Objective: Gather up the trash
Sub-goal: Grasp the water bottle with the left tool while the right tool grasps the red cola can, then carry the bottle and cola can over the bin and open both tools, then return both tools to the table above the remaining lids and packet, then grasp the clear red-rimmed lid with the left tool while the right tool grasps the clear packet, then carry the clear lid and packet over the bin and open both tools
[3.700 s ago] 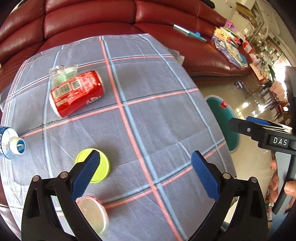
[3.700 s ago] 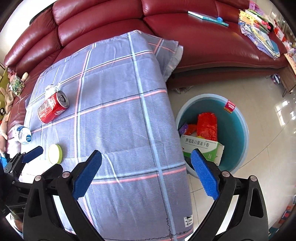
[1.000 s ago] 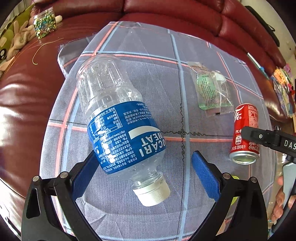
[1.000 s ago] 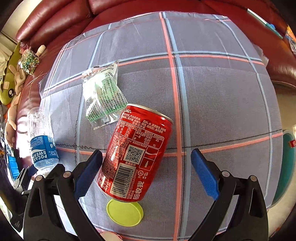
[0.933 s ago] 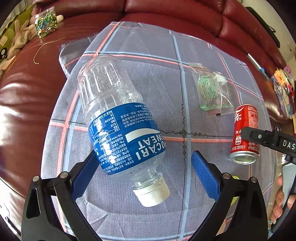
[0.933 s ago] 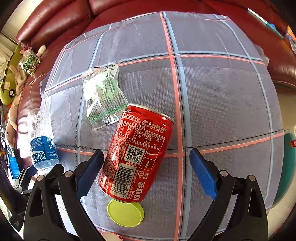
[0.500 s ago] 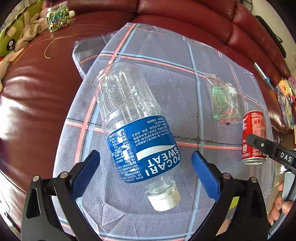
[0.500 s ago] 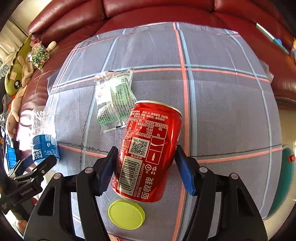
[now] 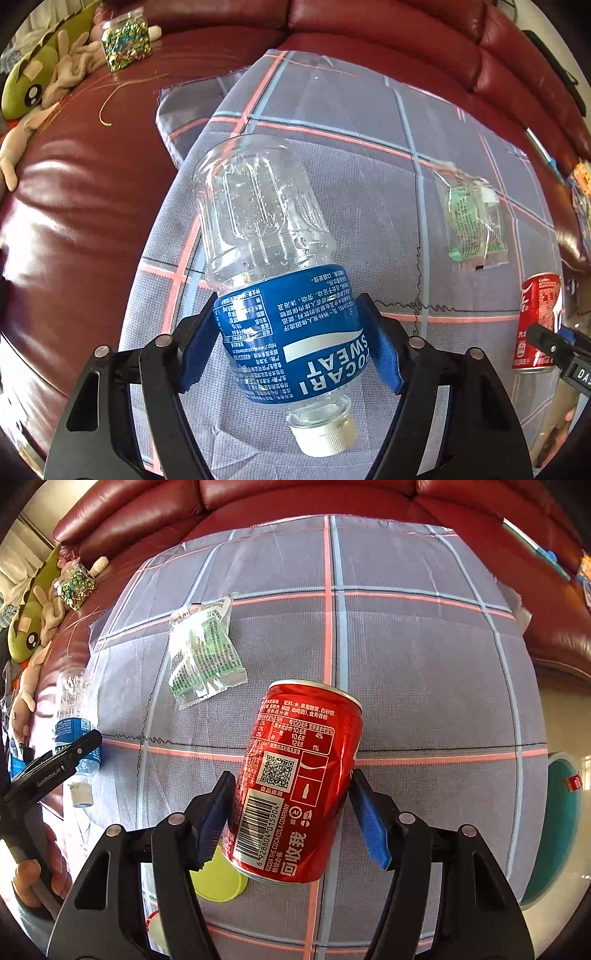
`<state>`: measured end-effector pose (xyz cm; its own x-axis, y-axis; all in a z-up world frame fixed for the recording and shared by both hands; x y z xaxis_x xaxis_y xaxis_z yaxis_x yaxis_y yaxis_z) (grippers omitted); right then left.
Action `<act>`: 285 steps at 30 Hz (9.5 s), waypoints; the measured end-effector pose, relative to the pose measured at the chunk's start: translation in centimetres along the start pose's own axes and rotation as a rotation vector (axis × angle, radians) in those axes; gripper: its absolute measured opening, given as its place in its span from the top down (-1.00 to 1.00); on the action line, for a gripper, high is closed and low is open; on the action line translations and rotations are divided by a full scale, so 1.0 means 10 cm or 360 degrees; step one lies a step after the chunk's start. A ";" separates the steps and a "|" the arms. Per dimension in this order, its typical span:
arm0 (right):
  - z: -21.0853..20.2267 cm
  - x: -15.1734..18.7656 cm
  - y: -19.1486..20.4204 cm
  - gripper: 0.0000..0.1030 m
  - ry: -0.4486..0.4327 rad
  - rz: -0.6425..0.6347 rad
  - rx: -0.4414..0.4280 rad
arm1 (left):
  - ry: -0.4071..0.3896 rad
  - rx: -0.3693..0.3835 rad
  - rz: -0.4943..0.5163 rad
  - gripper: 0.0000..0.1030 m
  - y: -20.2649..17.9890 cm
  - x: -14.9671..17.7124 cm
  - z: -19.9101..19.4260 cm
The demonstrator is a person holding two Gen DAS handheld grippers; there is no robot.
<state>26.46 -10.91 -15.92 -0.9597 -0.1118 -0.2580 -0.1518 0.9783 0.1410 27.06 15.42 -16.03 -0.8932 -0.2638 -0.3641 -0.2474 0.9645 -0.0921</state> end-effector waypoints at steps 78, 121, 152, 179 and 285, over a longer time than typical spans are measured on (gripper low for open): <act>-1.47 2.02 -3.82 -0.17 -0.0398 0.1044 0.0145 | 0.0237 0.0705 0.1367 -0.44 -5.00 2.17 -0.45; -1.17 1.83 -3.64 -0.70 -0.0212 0.0961 0.0189 | 0.0071 0.0529 0.1267 -0.92 -4.52 1.99 -0.47; -1.62 1.73 -2.57 -0.70 -0.0259 0.0712 0.0241 | -0.0116 0.0591 0.1049 -0.92 -3.60 1.71 -1.10; -0.60 1.01 -0.60 -0.70 -0.0012 0.0284 -0.0066 | -0.0018 0.0332 0.0591 -0.92 -1.36 1.32 -0.41; -1.11 0.43 -0.85 -0.16 -0.0379 0.0035 0.0038 | -0.0276 0.0466 0.0523 0.90 -1.77 0.72 -1.05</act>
<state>20.96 -21.60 -7.63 -0.8795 -0.0488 -0.4734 -0.1230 0.9842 0.1271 21.06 -3.61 -7.30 -0.8245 0.0370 -0.5647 0.1764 0.9650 -0.1943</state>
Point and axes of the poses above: each gripper's, at about its wrist camera, not at the fingertips, and z roughly the way its jaws point, y to its left, x to its underside, the point moved 7 cm from there along z, roughly the way its jaws point, and after that the axes turned 4 degrees about -z, right-handed, at the moved point
